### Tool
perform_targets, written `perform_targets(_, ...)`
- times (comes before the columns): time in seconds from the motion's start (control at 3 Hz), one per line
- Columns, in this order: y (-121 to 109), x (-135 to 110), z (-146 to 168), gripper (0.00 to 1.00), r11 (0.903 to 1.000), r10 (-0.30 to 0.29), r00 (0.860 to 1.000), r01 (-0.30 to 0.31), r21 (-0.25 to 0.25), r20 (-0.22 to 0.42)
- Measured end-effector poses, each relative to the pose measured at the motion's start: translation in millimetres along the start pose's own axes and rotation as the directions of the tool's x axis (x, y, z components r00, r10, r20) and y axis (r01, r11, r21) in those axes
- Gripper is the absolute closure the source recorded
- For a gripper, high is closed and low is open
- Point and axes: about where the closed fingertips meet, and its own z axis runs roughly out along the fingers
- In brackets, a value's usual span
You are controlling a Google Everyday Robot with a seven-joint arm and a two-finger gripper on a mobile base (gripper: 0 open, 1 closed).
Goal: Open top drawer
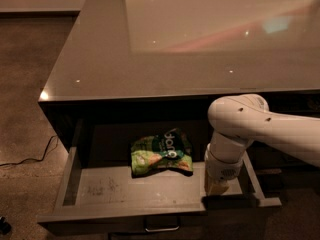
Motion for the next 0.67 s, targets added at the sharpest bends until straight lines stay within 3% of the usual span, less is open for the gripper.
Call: perform_targets(0.67, 24.1, 16.6, -15.4, 1.00, 0.9992, 0.039, 0.999, -0.039, 0.006, -0.030)
